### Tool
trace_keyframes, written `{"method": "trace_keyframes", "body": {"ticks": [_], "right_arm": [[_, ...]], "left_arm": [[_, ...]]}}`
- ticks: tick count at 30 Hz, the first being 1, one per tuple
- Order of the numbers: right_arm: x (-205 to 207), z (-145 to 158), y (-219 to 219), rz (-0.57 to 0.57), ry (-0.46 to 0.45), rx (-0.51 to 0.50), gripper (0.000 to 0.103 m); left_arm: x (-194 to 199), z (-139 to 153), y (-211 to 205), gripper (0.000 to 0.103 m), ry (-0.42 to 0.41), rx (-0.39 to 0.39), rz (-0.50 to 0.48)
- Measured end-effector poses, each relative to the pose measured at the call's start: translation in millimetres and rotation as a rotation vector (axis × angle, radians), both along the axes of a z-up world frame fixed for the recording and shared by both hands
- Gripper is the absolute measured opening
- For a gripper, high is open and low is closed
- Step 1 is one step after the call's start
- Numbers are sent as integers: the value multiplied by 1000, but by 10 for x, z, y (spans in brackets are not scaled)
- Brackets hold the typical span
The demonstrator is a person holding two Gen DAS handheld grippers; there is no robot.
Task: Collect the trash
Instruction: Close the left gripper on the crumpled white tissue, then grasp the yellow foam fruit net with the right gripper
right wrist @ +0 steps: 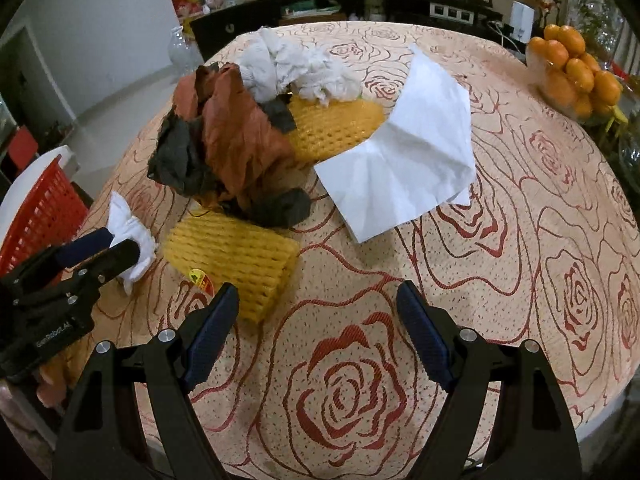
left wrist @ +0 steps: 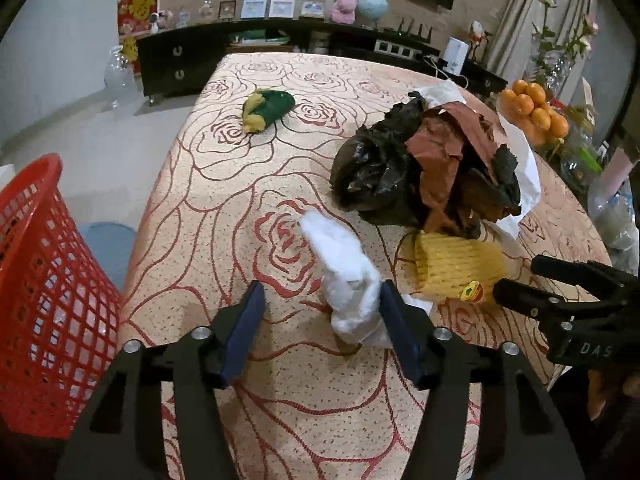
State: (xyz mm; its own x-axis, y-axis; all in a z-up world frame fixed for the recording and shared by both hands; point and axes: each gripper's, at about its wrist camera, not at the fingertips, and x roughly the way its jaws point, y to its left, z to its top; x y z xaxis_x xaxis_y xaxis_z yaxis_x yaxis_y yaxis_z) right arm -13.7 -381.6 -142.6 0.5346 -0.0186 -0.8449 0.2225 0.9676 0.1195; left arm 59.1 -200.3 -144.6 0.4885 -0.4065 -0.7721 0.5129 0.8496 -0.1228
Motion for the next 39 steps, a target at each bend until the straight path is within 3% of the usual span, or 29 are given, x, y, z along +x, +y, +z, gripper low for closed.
{"method": "trace_keyframes", "body": {"ticks": [7,16,19,26,31,39], "right_arm": [[-2,-24,27,21,1,-16,84],[34,-84,157,53,27,-72,96],[38,-77,124,55,29,-67,96],[40,-63,113,58,15,-64,96],[-22,64,-58,24,-55,77,96],[-55,295,110,79,-189,0,96]], "left_arm": [[-66,-51,-183,82,-42,64,-51],[-14,-41,-190,83,-28,63,-50],[-4,-28,-144,78,-23,46,-45],[36,4,-6,35,-9,-1,-29],[39,25,41,32,18,-24,-36],[2,195,214,32,-36,-37,4]]}}
